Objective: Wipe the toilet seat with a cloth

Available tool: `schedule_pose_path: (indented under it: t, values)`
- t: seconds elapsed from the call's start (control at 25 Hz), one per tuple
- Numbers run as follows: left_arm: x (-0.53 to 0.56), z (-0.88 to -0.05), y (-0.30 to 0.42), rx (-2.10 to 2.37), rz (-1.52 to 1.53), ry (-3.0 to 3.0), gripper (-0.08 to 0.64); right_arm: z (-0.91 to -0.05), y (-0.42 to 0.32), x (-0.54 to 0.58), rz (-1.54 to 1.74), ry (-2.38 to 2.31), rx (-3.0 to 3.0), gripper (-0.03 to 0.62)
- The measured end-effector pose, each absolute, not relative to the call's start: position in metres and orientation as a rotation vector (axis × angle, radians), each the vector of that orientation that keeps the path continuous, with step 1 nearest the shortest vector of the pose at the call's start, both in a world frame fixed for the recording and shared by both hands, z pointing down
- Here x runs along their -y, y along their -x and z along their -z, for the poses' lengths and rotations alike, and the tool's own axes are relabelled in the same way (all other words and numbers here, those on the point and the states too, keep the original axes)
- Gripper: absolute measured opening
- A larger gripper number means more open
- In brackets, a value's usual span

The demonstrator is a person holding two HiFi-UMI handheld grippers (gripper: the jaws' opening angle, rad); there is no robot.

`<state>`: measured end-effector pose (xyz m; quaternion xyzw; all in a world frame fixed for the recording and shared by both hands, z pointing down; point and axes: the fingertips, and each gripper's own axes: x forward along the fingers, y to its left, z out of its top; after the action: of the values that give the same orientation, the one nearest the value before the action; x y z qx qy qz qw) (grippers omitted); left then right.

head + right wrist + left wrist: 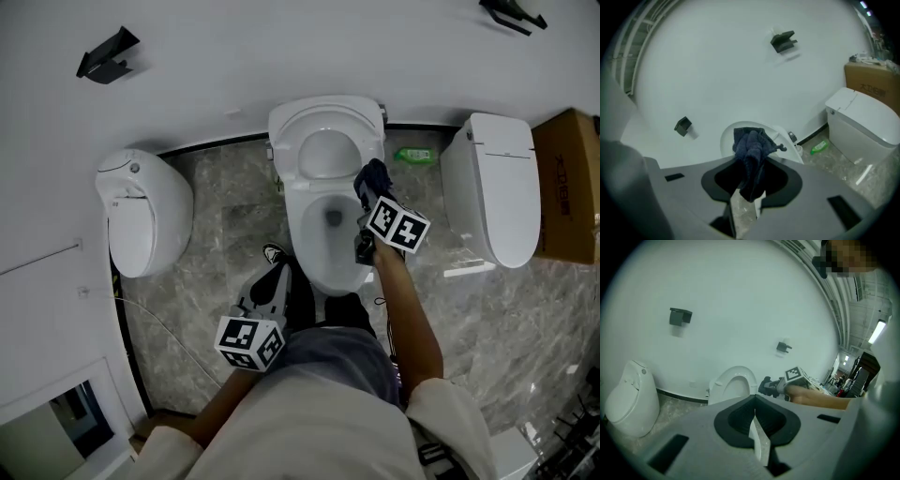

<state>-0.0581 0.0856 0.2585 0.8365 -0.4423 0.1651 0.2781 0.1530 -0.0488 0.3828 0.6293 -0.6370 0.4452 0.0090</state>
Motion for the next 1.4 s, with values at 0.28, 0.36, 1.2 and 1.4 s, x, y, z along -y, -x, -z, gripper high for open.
schedule_pose_path:
  t: [0.28, 0.36, 1.2, 1.4]
  values:
    - [-0.077, -0.271, 0.087, 1.187, -0.511, -2.212, 0.009, -0.434, -0.165, 0.093, -1.525, -2.039, 1.801, 0.092]
    - [-0.072, -0.273, 0.093, 1.196, -0.510, -2.199, 0.009, -0.444, -0.172, 0.104, -1.534, -2.054, 1.762, 0.092]
    - [-0.058, -0.283, 0.109, 1.173, -0.491, -2.142, 0.009, -0.470, -0.185, 0.163, -1.725, -2.133, 1.603, 0.094]
    - [-0.060, -0.283, 0.111, 1.173, -0.478, -2.137, 0.009, -0.462, -0.182, 0.167, -1.709, -2.106, 1.630, 0.094]
